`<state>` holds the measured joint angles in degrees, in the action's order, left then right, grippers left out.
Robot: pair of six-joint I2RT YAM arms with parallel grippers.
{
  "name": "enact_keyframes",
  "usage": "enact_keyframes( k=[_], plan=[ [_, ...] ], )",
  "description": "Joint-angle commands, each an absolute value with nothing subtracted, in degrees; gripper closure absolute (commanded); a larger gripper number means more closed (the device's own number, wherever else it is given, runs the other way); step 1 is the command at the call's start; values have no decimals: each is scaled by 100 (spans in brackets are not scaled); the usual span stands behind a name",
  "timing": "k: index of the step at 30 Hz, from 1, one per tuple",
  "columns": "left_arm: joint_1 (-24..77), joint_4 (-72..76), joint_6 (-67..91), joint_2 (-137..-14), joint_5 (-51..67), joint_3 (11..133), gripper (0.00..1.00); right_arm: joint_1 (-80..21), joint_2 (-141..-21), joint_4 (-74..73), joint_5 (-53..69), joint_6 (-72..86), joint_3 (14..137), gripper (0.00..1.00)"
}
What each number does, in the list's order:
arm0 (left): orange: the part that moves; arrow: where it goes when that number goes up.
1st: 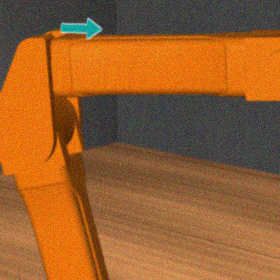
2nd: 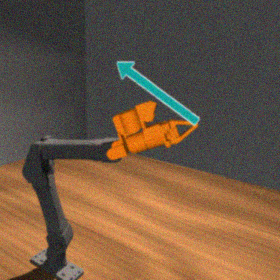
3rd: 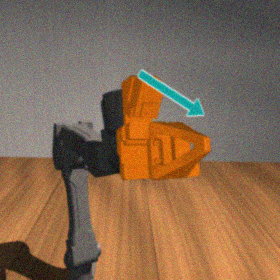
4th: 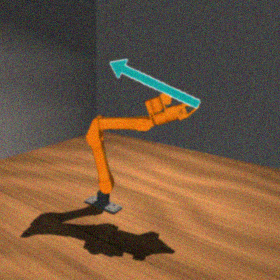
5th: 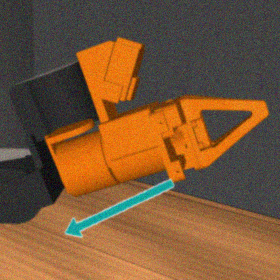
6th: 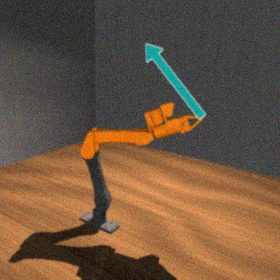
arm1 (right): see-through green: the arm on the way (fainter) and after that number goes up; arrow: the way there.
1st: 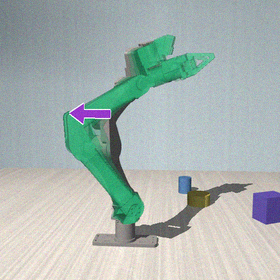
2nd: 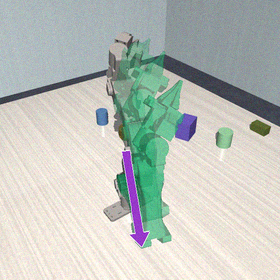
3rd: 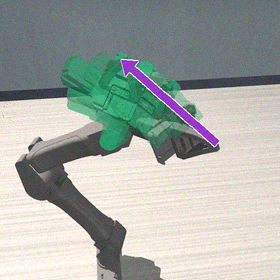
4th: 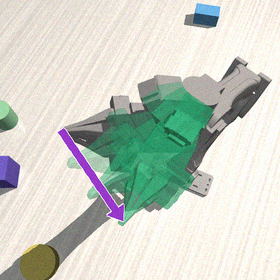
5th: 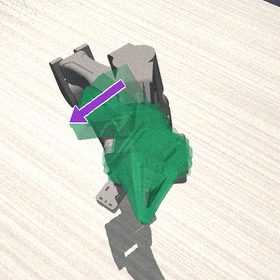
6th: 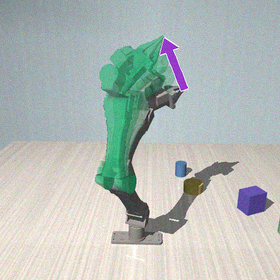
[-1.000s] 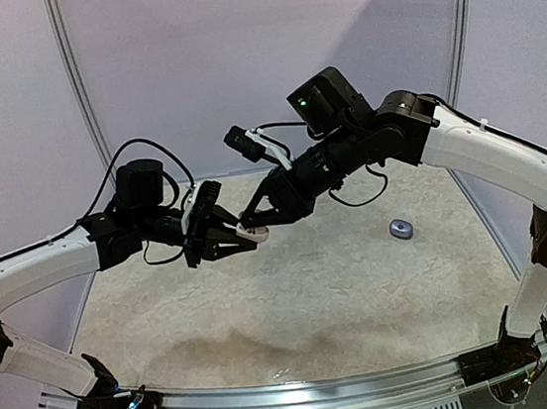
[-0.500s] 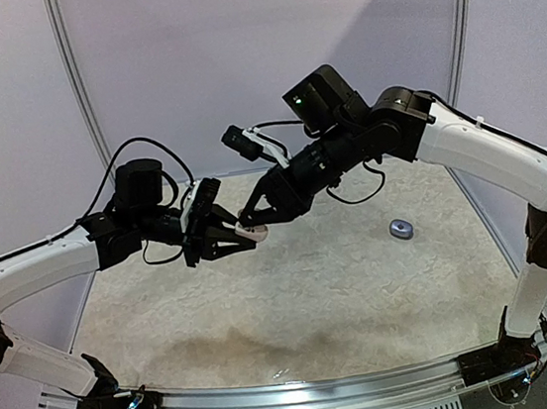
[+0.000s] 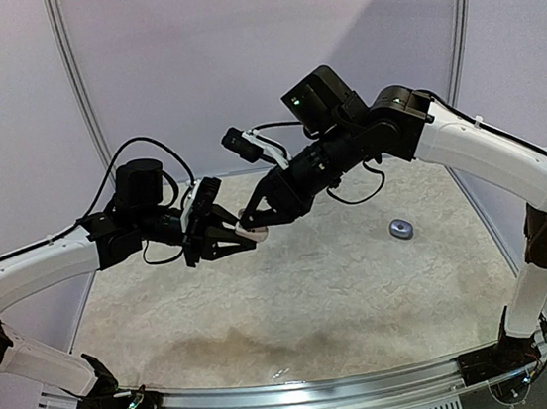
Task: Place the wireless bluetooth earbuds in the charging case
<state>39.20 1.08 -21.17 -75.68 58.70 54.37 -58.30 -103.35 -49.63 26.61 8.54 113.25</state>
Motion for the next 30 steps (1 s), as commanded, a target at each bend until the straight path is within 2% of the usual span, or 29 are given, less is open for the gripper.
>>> enact_keyframes(
  k=[1,30],
  plan=[
    [4003,606,-2250,-7464,6614,5555,100,-5542,-10606,-5307,1883,851,11327,70],
    [4008,679,-2205,-7458,6761,5515,100,-5487,-10666,-5344,2015,906,11422,71]
  ],
)
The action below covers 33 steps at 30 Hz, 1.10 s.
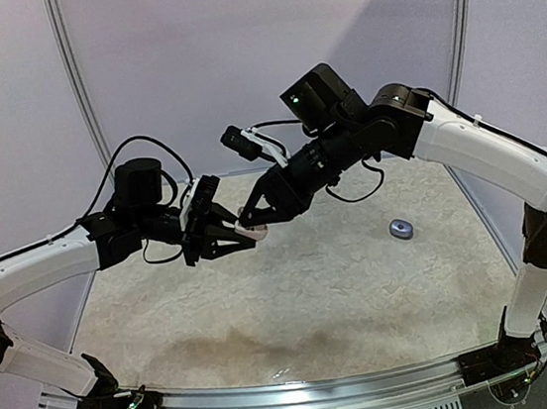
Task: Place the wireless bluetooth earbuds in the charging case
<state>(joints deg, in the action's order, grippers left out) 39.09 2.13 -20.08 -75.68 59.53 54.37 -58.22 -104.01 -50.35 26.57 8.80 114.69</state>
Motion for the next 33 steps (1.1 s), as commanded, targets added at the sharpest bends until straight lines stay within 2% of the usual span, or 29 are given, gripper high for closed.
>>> enact_keyframes(
  k=[1,10,21,27,33],
  plan=[
    [4011,678,-2232,-7453,6767,5511,100,-5476,-10662,-5344,2055,917,11425,71],
    [4010,685,-2330,-7453,6752,5511,100,-5458,-10700,-5358,2092,957,11434,68],
    [4008,697,-2097,-7467,6646,5511,100,-5455,-10660,-5117,2245,1019,11513,69],
    [3974,1196,-1474,-7535,5437,5295,100,-5453,-10337,-4720,2369,1111,11535,69],
    [3955,1150,-1942,-7558,5132,5221,100,-5419,-9865,-3732,2883,1408,11279,69]
  ],
)
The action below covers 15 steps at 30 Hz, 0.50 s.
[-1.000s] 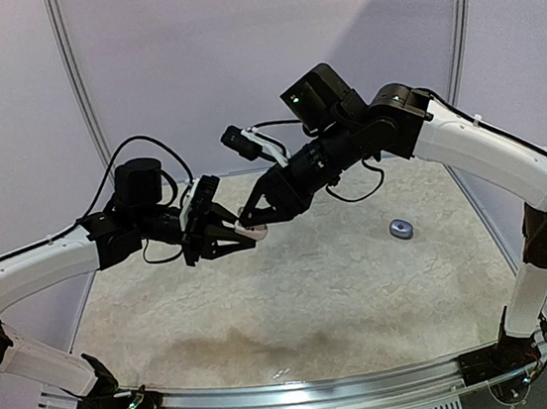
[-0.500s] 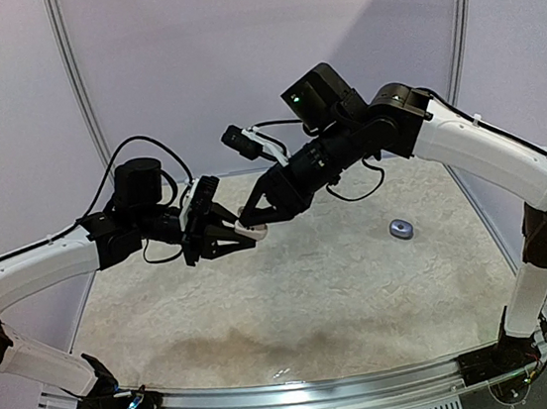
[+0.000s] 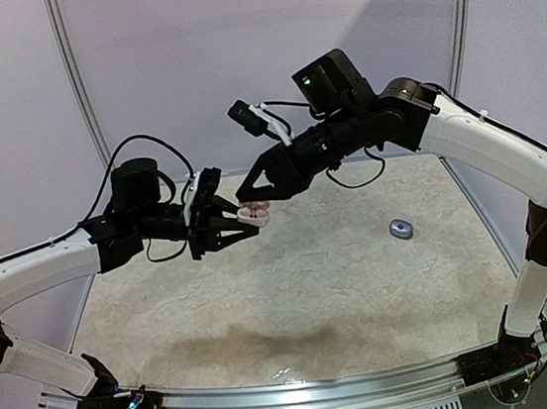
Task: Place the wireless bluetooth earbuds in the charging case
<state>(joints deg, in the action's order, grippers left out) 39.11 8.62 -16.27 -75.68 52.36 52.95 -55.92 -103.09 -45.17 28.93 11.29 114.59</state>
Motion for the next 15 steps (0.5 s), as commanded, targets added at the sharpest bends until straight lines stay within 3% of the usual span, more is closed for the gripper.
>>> enact_keyframes(
  k=[1,9,15],
  plan=[
    [3955,1097,-2199,-7546,5106,5221,100,-5377,-9766,-3628,2808,1506,11184,69],
    [3963,964,-3259,-7434,5011,5230,100,-5343,-9961,-4232,1045,2054,11129,72],
    [3964,983,-3817,-7365,4869,5203,100,-5353,-10501,-4223,1680,2147,11284,74]
  ],
)
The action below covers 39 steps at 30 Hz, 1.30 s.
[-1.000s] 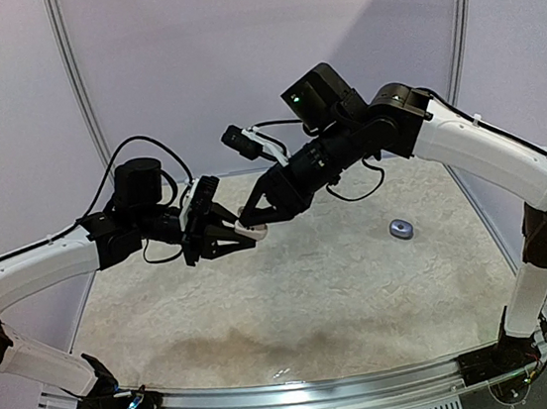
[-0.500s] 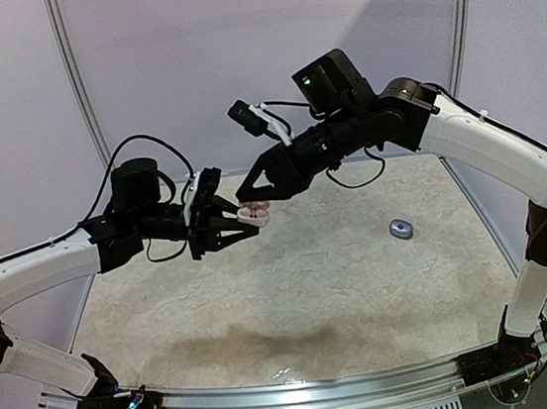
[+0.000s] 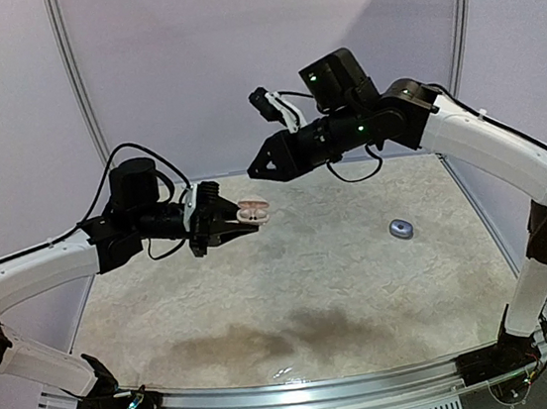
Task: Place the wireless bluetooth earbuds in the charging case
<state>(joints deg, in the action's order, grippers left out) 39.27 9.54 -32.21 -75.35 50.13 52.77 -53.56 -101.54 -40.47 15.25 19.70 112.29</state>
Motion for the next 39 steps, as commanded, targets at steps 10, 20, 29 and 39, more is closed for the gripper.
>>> enact_keyframes(
  k=[10,20,29,39],
  plan=[
    [3876,1205,-3083,-7439,4131,5255,100,-5777,-10189,-4049,1953,1484,10860,76],
    [3796,1258,-1655,-7457,5128,5375,100,-5562,-9080,-3660,1455,1414,9994,59],
    [3803,3062,900,-7389,5857,5248,100,-5679,-8161,-1035,2254,1132,8285,31],
    [3823,3093,1016,-7350,5820,5229,100,-5809,-8847,-1201,2645,1019,8834,48]
  ],
)
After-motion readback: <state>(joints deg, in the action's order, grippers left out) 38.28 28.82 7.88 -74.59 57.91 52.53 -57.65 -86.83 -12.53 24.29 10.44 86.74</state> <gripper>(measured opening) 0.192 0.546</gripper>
